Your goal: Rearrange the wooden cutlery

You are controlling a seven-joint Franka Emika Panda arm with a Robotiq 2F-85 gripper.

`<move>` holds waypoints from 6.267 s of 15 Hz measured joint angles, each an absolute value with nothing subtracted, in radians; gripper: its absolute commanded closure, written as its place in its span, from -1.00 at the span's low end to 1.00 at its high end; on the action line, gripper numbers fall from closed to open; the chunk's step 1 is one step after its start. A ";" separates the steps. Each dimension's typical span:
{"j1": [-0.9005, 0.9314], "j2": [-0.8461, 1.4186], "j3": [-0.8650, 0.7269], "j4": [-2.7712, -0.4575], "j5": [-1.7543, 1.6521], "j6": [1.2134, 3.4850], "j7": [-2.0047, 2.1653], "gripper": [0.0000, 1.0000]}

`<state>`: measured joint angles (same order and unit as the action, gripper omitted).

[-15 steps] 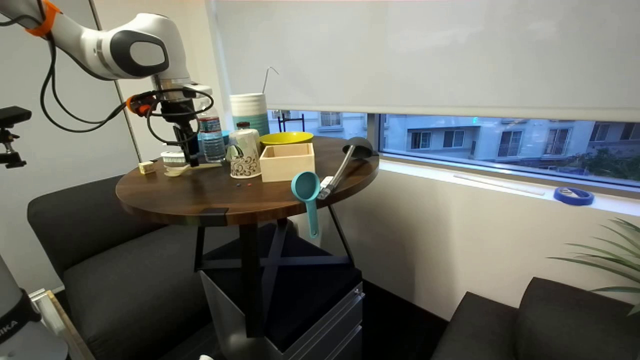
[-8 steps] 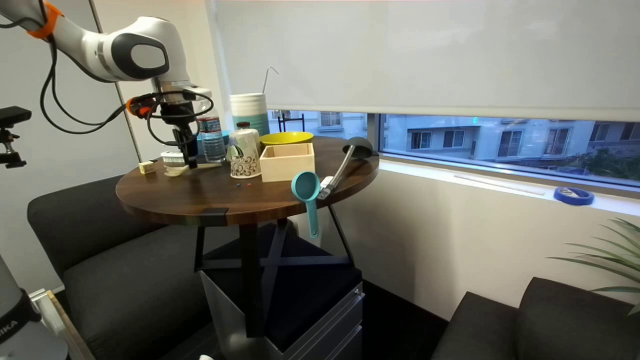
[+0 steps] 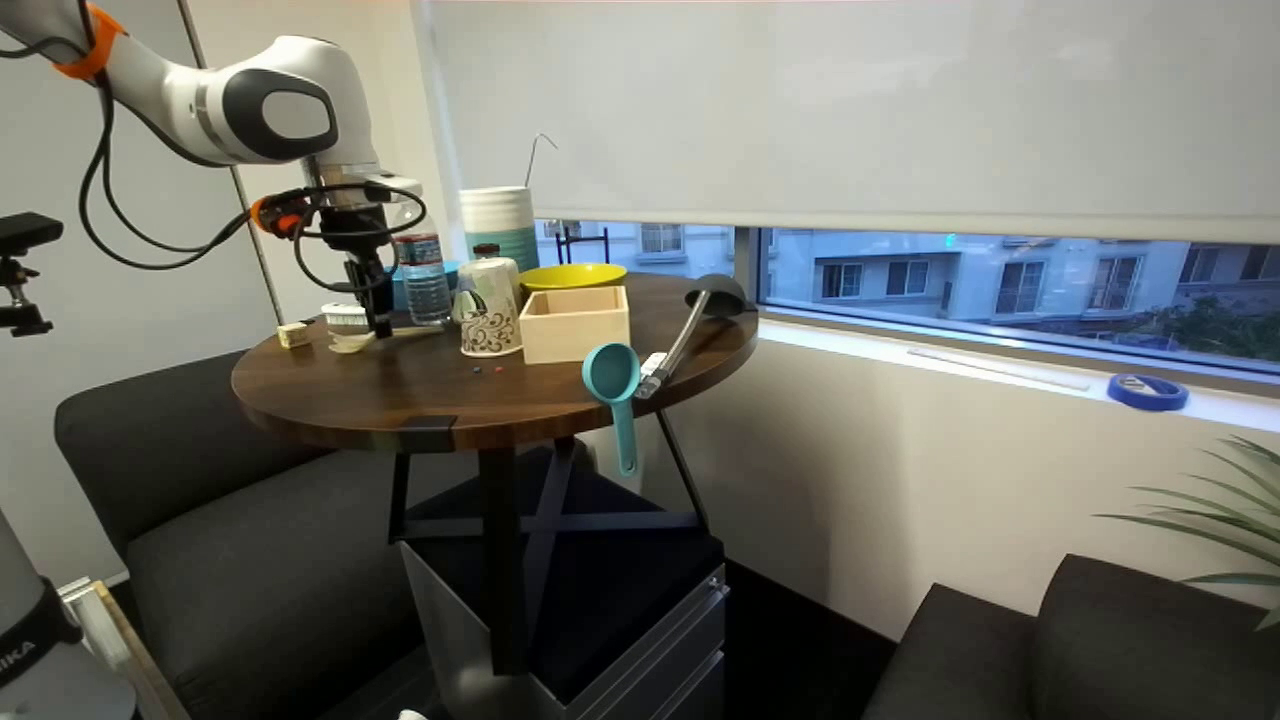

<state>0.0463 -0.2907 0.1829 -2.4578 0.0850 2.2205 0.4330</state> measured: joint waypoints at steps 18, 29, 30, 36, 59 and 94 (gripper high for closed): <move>0.046 -0.294 0.183 -2.450 0.085 2.221 0.433 0.87; 0.037 -0.361 0.139 -2.487 0.085 2.191 0.433 0.93; 0.035 -0.368 0.133 -2.499 0.086 2.184 0.433 0.93; 0.028 -0.395 0.117 -2.561 0.086 2.169 0.433 0.26; 0.078 -0.331 0.167 -2.483 0.096 2.166 0.400 -0.13; 0.081 -0.396 0.127 -2.468 0.101 2.086 0.398 0.43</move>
<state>0.0806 -0.3960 0.1274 -2.4677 0.1011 2.0860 0.3980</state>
